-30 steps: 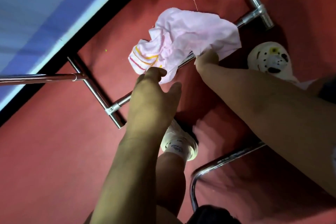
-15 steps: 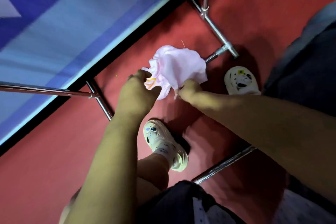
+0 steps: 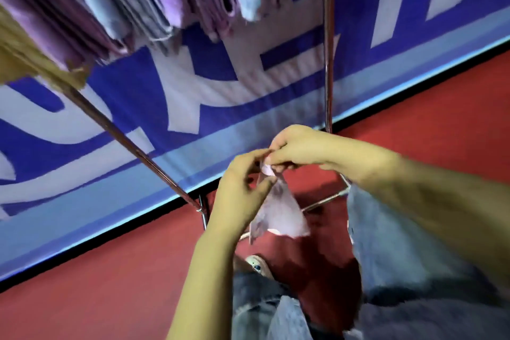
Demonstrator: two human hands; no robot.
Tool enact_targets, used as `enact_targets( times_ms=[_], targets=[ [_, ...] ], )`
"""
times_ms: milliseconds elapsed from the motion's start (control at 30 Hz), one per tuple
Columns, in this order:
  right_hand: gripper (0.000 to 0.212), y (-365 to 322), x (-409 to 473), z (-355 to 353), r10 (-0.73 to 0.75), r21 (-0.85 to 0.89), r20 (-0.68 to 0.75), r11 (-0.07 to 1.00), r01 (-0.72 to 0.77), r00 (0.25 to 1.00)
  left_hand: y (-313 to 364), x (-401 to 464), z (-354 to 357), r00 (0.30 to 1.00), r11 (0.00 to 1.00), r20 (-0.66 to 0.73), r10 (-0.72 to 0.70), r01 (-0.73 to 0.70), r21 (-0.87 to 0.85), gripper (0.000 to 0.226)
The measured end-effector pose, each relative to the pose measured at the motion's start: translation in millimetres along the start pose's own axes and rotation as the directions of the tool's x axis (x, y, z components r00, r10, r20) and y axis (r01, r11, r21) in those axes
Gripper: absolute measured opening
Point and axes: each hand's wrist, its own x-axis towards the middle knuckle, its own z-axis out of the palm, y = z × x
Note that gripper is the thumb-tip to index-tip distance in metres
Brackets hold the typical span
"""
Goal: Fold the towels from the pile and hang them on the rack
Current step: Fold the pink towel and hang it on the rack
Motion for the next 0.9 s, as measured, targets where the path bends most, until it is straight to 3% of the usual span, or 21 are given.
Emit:
enact_targets(
  times_ms=[167,333,567,633,733,900],
  targets=[
    [0.023,-73.8,-30.2,-43.0,-0.212,0.101,0.01,0.973,0.21,0.977,71.1,4.4,-47.9,0.969,0.992,-0.213,0.126,-0.121,0.036,0.032],
    [0.005,-113.6,-47.9,-67.8,-0.313,0.275,0.077,0.919,0.281,0.947,113.3,16.0,-78.9,0.925,0.974,-0.307,0.226,-0.22,0.053,0.029],
    [0.014,-133.1,-64.0,-81.6,-0.396,0.383,-0.008,0.847,0.369,0.918,142.9,26.5,-97.9,0.892,0.96,-0.407,0.197,-0.259,-0.103,0.016],
    [0.014,-133.1,-65.9,-79.7,-0.415,0.327,-0.089,0.846,0.42,0.905,148.8,28.5,-100.6,0.884,0.963,-0.44,0.16,-0.238,-0.127,0.017],
    [0.011,-133.3,-67.6,-73.0,-0.502,0.067,-0.179,0.852,0.519,0.846,158.4,28.6,-107.0,0.879,0.966,-0.452,0.152,-0.229,-0.121,0.014],
    [0.044,-144.9,-73.8,-60.9,-0.571,-0.143,-0.29,0.82,0.555,0.768,169.9,25.9,-122.0,0.898,0.965,-0.398,0.188,-0.243,-0.094,0.022]
  ],
)
